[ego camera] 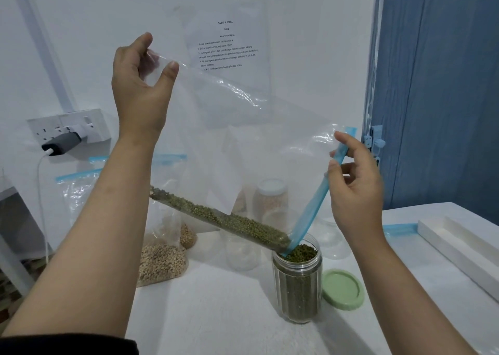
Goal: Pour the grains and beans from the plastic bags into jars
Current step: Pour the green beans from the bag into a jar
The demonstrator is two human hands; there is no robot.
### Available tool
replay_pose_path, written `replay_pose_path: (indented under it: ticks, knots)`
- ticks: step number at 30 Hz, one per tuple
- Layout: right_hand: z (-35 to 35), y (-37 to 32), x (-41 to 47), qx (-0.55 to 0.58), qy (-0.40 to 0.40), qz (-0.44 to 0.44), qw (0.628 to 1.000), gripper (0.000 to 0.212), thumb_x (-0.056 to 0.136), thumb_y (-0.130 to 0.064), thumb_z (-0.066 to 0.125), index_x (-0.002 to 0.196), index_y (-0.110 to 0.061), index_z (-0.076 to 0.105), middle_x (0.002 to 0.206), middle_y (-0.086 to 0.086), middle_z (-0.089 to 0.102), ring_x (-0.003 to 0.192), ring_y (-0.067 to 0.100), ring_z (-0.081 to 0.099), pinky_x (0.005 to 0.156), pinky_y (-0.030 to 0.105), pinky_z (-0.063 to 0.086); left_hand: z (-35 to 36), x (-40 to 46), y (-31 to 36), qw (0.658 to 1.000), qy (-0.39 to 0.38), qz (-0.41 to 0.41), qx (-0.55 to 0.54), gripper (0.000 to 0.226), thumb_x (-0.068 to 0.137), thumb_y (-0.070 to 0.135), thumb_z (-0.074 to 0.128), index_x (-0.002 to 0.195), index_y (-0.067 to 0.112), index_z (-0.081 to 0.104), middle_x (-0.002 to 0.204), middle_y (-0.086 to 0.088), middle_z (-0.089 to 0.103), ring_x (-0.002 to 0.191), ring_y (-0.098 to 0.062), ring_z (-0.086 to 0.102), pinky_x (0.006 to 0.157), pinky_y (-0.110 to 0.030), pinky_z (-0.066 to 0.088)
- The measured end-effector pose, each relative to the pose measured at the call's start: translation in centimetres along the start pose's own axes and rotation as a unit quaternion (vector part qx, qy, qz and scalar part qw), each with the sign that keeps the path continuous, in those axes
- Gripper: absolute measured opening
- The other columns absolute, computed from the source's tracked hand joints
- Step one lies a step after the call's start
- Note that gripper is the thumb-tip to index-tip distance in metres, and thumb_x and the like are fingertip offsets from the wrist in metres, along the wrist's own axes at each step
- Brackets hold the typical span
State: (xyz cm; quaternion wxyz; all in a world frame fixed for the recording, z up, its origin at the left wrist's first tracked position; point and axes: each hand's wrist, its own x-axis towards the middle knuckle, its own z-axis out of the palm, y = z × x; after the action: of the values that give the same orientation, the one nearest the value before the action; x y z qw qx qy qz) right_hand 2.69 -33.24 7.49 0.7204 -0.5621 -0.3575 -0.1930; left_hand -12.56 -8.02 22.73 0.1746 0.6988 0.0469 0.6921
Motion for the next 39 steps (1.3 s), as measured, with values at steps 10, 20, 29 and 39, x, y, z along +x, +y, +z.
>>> replay_pose_path:
  ticks: [10,20,29,39]
  knots:
    - [-0.24,0.20,0.32,-0.010,-0.002,0.001,1.000,0.038,0.102,-0.009,0.053,0.129,-0.036,0.054,0.124,-0.007,0.058,0.088,0.007,0.058,0.076,0.016,0.052,0.28,0.16,0.32,1.000,-0.001,0.011,0.001,0.049,0.088,0.025,0.071,0.131,0.011,0.054,0.102,0.010,0.048,0.096,-0.004,0.053,0.097,-0.021,0.045]
    - [-0.13,0.28,0.63,-0.009,0.003,-0.004,1.000,0.041,0.101,-0.006,0.053,0.130,-0.034,0.055,0.122,-0.003,0.060,0.087,0.005,0.058,0.075,0.016,0.051,0.08,0.25,0.30,1.000,0.002,0.005,0.001,0.051,0.088,0.025,0.070,0.132,0.008,0.053,0.103,0.010,0.047,0.096,-0.003,0.052,0.098,-0.020,0.045]
    - [-0.06,0.30,0.86,-0.008,-0.002,-0.007,1.000,0.040,0.101,-0.006,0.053,0.130,-0.032,0.056,0.122,-0.006,0.059,0.086,0.005,0.057,0.074,0.014,0.049,-0.03,0.32,0.30,1.000,0.003,0.004,0.004,0.050,0.087,0.025,0.070,0.132,0.008,0.054,0.102,0.010,0.048,0.094,-0.001,0.052,0.097,-0.019,0.045]
    - [0.09,0.08,0.94,-0.004,0.000,-0.013,1.000,0.040,0.101,-0.005,0.053,0.131,-0.032,0.055,0.120,-0.012,0.057,0.091,0.003,0.058,0.076,0.015,0.051,-0.19,0.45,0.51,1.000,0.007,0.001,0.002,0.048,0.086,0.026,0.070,0.129,0.012,0.054,0.103,0.007,0.049,0.094,-0.002,0.052,0.097,-0.020,0.045]
